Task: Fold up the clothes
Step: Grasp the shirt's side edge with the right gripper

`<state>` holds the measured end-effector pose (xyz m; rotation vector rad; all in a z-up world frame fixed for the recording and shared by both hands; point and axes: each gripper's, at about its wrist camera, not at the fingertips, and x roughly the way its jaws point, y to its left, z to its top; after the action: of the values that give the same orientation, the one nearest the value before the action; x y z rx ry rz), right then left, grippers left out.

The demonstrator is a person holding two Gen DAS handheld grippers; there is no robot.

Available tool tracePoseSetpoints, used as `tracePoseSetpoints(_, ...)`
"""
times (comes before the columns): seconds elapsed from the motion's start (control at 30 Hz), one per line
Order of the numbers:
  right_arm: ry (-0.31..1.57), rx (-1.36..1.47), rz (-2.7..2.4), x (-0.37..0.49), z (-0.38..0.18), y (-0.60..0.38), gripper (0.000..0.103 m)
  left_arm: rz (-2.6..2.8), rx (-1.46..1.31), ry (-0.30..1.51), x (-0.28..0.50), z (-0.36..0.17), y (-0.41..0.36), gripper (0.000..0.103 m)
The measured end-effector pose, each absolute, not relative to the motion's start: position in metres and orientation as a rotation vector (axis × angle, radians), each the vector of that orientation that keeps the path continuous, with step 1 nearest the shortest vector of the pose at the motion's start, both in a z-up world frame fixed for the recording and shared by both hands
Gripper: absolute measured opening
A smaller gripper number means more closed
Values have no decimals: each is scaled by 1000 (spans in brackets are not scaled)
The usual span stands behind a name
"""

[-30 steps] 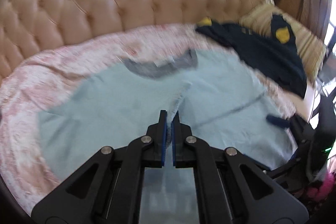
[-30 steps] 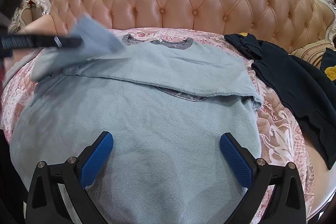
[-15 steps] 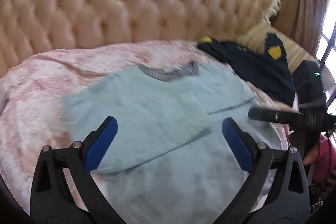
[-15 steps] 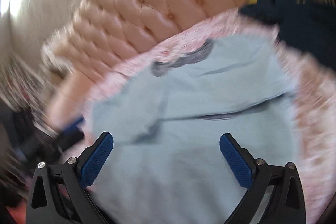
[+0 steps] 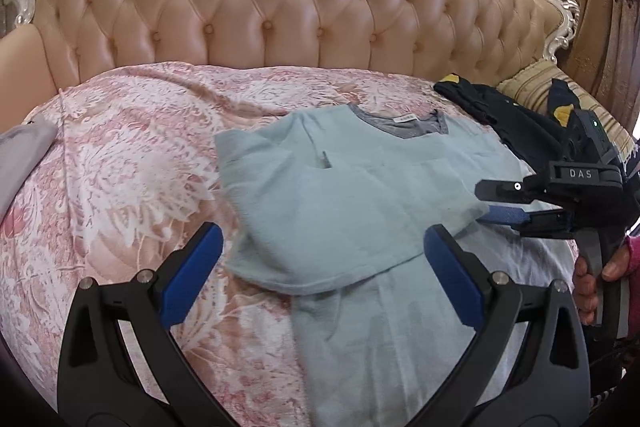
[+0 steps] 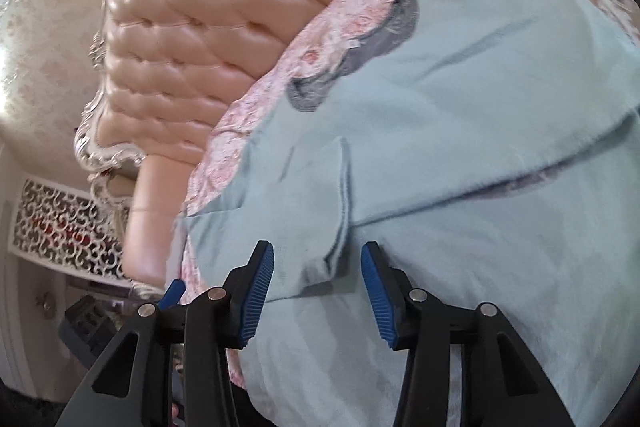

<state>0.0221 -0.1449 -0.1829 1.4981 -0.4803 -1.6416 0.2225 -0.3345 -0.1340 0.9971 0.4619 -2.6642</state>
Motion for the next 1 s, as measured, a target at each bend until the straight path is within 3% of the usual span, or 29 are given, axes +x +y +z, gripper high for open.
tracePoseSetpoints(0.13, -458, 1495, -1637, 24, -185, -152, 41, -2647, 990, 488, 226, -138, -340, 101)
tracePoseSetpoints(0.3, -324, 1454, -1690, 33, -183, -172, 6, -2619, 974, 495, 234, -139, -343, 102)
tracePoseSetpoints(0.57, -182, 1180, -1784, 45, -118, -189, 5, -2556, 934, 473, 245, -141, -342, 102)
tracePoseSetpoints(0.83, -267, 1046, -1727, 23, -45, -229, 5, -2458, 934, 492, 236, -144, -345, 102)
tracePoseSetpoints(1.0, -206, 977, -1696, 29, -7, -261, 6, -2399, 930, 532, 226, -147, -348, 102)
